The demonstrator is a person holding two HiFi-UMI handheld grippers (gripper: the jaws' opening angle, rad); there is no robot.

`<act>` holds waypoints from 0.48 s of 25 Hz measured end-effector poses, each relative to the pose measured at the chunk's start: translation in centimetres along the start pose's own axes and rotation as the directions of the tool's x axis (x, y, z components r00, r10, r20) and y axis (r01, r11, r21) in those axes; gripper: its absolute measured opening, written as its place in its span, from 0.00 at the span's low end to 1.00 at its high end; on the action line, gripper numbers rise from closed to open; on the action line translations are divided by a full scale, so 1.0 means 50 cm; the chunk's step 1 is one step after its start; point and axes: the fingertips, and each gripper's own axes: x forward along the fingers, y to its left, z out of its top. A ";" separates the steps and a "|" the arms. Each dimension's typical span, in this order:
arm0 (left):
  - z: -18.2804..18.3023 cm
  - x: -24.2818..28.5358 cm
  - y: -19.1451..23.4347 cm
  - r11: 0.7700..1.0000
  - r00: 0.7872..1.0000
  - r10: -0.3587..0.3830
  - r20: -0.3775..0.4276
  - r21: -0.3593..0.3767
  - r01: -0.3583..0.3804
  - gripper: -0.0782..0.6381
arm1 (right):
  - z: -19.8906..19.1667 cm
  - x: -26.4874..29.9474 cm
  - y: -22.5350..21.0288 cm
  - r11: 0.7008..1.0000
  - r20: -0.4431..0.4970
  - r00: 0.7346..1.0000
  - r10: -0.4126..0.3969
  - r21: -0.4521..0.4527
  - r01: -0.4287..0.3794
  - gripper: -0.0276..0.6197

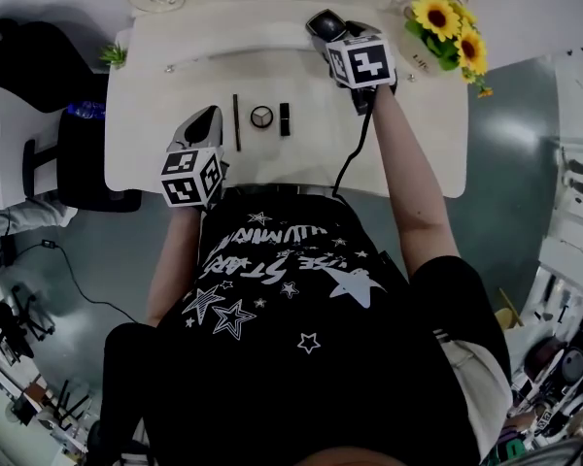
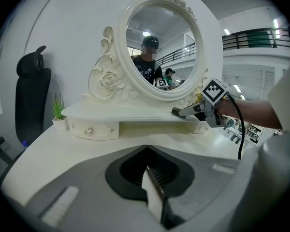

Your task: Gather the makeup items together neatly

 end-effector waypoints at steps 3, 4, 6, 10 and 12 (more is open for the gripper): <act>-0.001 -0.006 0.006 1.000 1.000 -0.018 -0.004 0.006 0.018 0.11 | -0.001 -0.019 0.005 0.999 0.020 0.999 -0.027 0.032 0.026 0.56; -0.001 -0.008 0.007 1.000 1.000 -0.027 -0.007 0.011 0.027 0.11 | -0.004 -0.027 0.005 0.998 0.025 0.999 -0.040 0.047 0.039 0.56; -0.001 -0.010 0.011 0.999 0.999 -0.045 -0.011 0.022 0.046 0.11 | -0.009 -0.045 0.006 0.994 0.040 0.996 -0.076 0.081 0.073 0.56; 0.005 -0.020 0.024 0.996 0.997 -0.077 -0.013 0.044 0.078 0.11 | -0.026 -0.074 0.013 0.977 0.083 0.982 -0.172 0.143 0.159 0.56; 0.008 -0.024 0.027 0.994 0.995 -0.098 -0.014 0.056 0.098 0.11 | -0.040 -0.090 0.018 0.965 0.091 0.972 -0.215 0.172 0.197 0.56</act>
